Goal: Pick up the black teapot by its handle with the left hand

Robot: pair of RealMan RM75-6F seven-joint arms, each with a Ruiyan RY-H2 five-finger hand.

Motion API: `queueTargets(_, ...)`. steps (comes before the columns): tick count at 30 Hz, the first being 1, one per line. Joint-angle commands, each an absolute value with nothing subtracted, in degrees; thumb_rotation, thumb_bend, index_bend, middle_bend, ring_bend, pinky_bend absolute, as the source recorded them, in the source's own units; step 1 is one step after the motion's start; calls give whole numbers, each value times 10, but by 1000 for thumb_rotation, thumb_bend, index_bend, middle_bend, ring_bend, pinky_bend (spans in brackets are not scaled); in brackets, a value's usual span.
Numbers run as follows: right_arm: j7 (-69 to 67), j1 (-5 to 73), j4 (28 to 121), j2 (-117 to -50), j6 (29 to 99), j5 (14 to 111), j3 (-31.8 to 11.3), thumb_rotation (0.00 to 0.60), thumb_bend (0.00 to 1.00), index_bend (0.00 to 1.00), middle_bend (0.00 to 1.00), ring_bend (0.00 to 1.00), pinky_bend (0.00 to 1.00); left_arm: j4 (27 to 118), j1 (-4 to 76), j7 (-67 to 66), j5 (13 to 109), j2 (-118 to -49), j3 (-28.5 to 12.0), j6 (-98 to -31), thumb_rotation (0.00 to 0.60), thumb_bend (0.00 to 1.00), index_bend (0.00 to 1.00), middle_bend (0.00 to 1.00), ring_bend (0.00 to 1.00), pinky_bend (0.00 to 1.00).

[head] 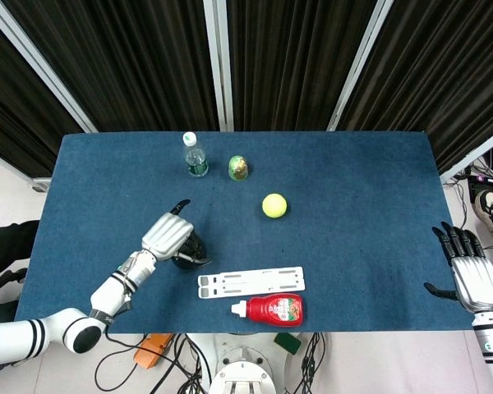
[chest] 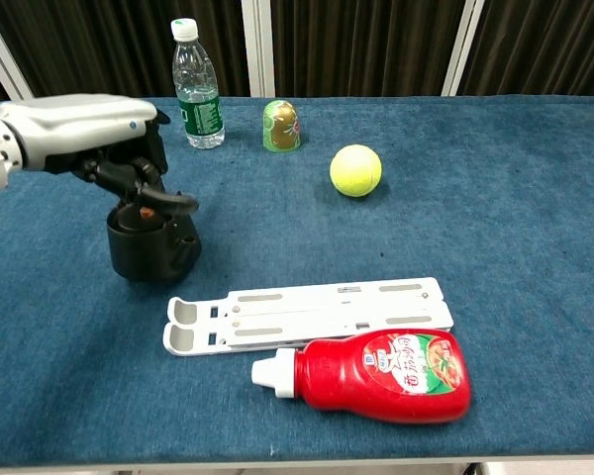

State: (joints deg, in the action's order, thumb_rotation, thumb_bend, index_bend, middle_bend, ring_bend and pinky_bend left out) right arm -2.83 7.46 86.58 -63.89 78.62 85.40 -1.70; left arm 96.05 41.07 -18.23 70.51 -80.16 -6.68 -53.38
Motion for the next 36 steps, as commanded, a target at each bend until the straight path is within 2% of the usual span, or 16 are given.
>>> queueTargets(1, -30, 74, 865, -639, 788, 855, -17, 600, 174, 0, 0, 0, 0, 968, 408, -177, 704, -792, -72, -543, 101, 104, 1000, 1000, 999, 14)
queueTargets(3, -33, 73, 863, -640, 790, 856, -17, 600, 174, 0, 0, 0, 0, 975, 405, -173, 701, -786, -74, -549, 66, 101, 1000, 1000, 999, 15)
queueTargets(6, -36, 72, 860, -641, 790, 857, -17, 600, 174, 0, 0, 0, 0, 985, 401, -165, 693, -778, -78, -555, 46, 111, 1000, 1000, 1000, 35)
queueTargets(16, -49, 68, 850, -643, 796, 860, -16, 600, 174, 0, 0, 0, 0, 995, 389, -205, 657, -784, -88, -603, 70, 195, 1000, 1000, 1000, 196)
queueTargets(20, -53, 68, 847, -644, 795, 860, -16, 600, 175, 0, 0, 0, 0, 1003, 387, -224, 634, -784, -92, -615, 87, 221, 1000, 1000, 1000, 294)
queueTargets(23, -55, 68, 845, -645, 795, 861, -16, 600, 174, 0, 0, 0, 0, 1006, 385, -236, 623, -785, -94, -623, 109, 239, 1000, 1000, 1000, 372)
queueTargets(31, -56, 69, 845, -645, 793, 862, -16, 600, 174, 0, 0, 0, 0, 1009, 382, -254, 604, -784, -96, -639, 277, 262, 1000, 1000, 1000, 485)
queueTargets(36, -54, 69, 846, -645, 792, 861, -16, 600, 174, 0, 0, 0, 0, 1008, 380, -259, 591, -787, -98, -645, 294, 268, 1000, 1000, 1000, 526)
